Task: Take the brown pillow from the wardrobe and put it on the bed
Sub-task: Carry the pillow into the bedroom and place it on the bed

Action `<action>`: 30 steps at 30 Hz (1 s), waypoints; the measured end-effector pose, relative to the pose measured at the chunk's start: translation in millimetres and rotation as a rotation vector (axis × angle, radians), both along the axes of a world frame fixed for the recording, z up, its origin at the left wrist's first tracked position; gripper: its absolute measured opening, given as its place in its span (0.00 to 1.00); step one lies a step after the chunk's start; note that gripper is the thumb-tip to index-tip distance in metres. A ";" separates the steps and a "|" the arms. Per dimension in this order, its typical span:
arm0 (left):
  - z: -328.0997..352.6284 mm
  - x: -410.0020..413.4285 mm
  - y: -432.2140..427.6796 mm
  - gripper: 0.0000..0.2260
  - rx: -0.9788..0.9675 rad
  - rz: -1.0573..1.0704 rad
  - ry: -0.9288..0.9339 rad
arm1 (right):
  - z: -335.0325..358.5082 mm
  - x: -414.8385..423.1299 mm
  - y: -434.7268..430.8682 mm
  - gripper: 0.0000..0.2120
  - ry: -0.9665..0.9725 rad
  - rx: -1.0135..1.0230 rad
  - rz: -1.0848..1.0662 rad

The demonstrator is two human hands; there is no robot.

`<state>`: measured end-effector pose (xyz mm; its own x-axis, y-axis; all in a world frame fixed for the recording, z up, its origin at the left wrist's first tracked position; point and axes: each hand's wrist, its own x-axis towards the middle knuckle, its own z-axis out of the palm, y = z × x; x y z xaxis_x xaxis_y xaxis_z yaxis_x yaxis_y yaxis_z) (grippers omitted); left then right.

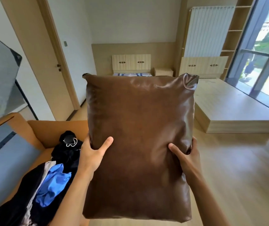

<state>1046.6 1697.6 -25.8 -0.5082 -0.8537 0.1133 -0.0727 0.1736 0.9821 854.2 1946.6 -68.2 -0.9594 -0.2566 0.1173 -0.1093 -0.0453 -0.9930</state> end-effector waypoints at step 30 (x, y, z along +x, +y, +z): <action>-15.6 -536.1 -458.2 0.46 0.138 0.186 -0.027 | 11.9 -569.8 -495.4 0.27 0.050 0.039 0.184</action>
